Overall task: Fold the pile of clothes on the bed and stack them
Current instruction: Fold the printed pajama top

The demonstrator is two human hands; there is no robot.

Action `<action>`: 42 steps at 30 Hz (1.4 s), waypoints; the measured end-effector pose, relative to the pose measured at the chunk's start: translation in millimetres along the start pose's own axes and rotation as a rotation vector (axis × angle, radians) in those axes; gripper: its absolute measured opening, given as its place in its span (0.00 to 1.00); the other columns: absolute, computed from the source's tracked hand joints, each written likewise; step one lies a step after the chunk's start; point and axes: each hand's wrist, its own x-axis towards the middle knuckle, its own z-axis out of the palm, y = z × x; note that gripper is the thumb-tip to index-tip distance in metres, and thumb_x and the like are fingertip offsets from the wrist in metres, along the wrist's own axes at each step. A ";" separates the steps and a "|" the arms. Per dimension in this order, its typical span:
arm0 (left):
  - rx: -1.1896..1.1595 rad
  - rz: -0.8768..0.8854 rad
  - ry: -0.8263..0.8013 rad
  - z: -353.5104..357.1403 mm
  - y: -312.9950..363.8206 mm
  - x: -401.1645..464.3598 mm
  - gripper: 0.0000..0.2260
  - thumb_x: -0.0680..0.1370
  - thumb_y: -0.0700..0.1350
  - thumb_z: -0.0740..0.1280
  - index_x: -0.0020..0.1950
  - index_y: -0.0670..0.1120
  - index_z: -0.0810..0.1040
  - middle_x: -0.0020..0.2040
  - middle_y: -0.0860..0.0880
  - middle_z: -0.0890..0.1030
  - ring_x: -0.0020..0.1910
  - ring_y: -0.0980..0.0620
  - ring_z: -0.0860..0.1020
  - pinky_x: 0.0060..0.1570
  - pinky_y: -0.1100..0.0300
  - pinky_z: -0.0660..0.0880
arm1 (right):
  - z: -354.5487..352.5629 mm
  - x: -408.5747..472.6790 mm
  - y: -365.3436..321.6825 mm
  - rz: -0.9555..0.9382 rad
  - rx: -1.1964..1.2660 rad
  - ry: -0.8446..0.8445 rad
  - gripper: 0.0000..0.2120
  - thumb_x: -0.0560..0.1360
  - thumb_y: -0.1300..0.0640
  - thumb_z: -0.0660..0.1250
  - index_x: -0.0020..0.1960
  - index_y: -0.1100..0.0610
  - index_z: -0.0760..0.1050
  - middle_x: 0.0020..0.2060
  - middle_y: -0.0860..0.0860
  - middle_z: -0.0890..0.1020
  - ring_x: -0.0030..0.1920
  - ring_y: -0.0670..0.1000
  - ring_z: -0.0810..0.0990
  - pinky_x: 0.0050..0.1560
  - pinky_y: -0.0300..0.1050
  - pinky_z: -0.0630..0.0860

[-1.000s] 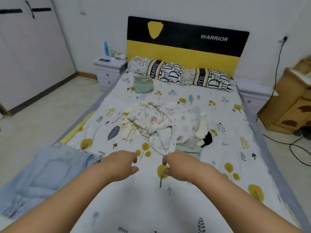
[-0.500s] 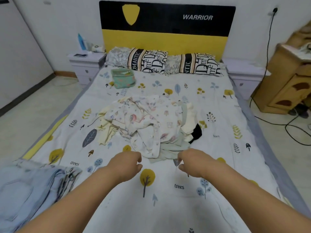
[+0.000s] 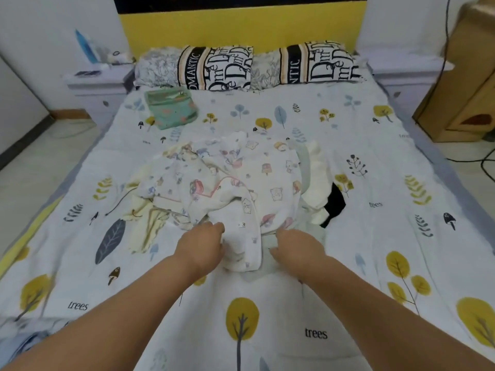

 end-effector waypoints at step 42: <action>-0.386 0.171 0.699 -274.0 34.6 -111.9 0.08 0.73 0.35 0.59 0.42 0.48 0.70 0.35 0.51 0.73 0.36 0.47 0.70 0.30 0.55 0.62 | -198.2 -177.8 -55.4 -0.149 0.150 0.665 0.06 0.75 0.52 0.62 0.42 0.50 0.65 0.30 0.45 0.68 0.31 0.50 0.68 0.27 0.41 0.60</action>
